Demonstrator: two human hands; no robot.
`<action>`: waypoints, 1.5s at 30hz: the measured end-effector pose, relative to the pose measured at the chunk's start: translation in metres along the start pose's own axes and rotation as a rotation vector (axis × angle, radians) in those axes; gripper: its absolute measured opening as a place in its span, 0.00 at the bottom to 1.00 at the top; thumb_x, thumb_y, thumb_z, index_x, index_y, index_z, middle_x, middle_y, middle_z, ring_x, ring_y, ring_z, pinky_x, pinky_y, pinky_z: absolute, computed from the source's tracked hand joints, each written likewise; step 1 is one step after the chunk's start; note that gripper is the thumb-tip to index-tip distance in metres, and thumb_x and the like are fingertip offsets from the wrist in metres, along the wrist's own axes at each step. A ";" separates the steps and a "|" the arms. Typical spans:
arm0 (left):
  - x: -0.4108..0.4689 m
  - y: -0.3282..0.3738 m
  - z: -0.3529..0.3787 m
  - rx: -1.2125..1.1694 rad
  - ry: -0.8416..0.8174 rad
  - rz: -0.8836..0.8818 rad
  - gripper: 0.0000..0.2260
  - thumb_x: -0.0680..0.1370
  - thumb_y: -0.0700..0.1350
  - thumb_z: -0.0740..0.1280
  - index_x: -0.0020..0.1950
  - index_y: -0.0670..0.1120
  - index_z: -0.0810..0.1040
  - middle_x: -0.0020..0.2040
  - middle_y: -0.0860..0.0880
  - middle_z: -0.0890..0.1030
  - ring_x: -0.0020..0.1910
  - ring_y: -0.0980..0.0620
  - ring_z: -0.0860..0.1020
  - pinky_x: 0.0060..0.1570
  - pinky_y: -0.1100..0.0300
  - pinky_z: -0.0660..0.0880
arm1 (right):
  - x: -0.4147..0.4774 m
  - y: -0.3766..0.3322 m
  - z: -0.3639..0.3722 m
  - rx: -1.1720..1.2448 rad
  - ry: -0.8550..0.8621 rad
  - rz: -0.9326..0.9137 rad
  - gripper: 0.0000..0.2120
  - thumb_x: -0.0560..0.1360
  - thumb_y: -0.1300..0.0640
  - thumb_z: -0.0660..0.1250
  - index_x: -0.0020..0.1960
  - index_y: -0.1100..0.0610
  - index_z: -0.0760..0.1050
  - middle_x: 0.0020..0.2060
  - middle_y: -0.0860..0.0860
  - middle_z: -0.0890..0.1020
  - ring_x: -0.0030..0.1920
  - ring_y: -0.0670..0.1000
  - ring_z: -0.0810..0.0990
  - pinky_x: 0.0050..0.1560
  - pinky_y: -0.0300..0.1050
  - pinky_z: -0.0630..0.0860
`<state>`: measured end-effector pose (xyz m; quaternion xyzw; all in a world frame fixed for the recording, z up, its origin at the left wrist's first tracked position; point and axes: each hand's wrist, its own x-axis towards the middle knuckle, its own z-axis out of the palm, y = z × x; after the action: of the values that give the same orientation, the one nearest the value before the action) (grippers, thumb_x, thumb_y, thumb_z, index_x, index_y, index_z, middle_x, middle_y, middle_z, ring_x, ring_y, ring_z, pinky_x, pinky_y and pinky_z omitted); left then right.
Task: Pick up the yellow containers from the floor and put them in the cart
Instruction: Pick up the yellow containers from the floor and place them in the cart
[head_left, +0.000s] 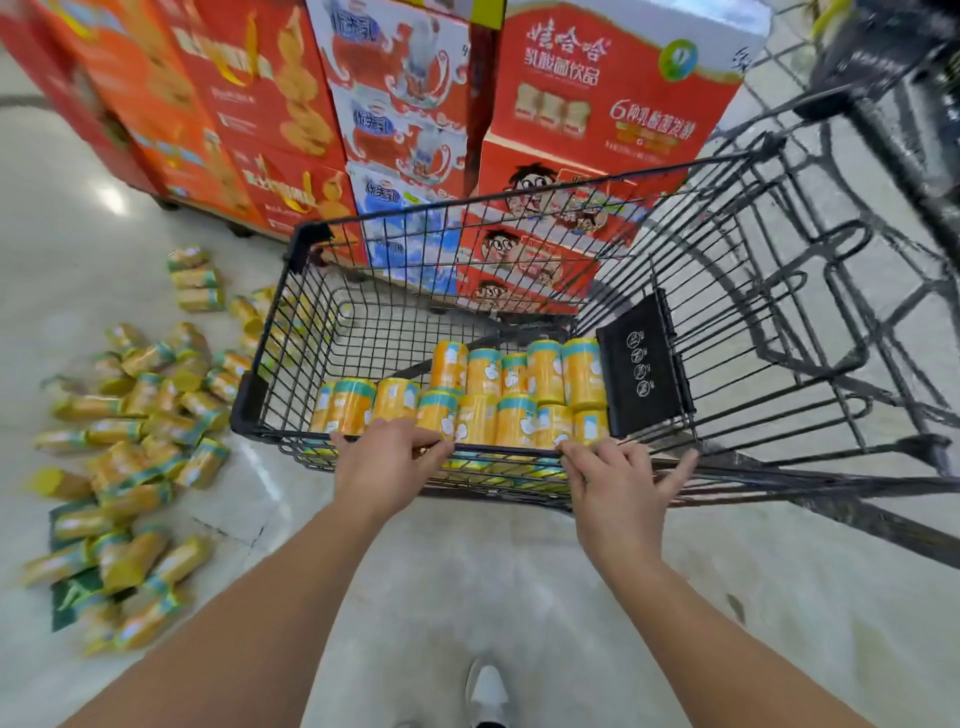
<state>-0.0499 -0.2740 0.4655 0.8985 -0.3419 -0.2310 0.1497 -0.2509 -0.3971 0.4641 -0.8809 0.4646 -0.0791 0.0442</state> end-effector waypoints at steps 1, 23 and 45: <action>0.001 -0.007 -0.003 -0.003 0.011 -0.008 0.13 0.77 0.63 0.60 0.49 0.61 0.82 0.42 0.56 0.75 0.57 0.51 0.73 0.68 0.29 0.50 | 0.003 -0.007 0.002 -0.008 0.004 -0.013 0.05 0.77 0.47 0.66 0.48 0.40 0.81 0.39 0.45 0.79 0.51 0.57 0.78 0.66 0.80 0.45; 0.020 -0.145 -0.067 -0.056 0.112 -0.068 0.11 0.78 0.61 0.63 0.52 0.61 0.82 0.45 0.57 0.78 0.60 0.50 0.73 0.69 0.29 0.49 | 0.018 -0.155 0.024 -0.013 0.064 -0.137 0.07 0.77 0.46 0.64 0.49 0.41 0.82 0.38 0.44 0.80 0.50 0.53 0.79 0.70 0.74 0.46; -0.084 -0.425 -0.314 -0.227 0.367 -0.085 0.28 0.72 0.63 0.63 0.69 0.53 0.72 0.67 0.49 0.72 0.67 0.48 0.71 0.64 0.52 0.70 | 0.002 -0.551 -0.062 0.213 -0.111 -0.424 0.17 0.77 0.44 0.61 0.61 0.50 0.79 0.55 0.51 0.82 0.58 0.55 0.78 0.55 0.52 0.76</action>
<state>0.2890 0.1249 0.5771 0.9164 -0.2425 -0.1066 0.3000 0.1858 -0.0884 0.6089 -0.9521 0.2552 -0.0864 0.1447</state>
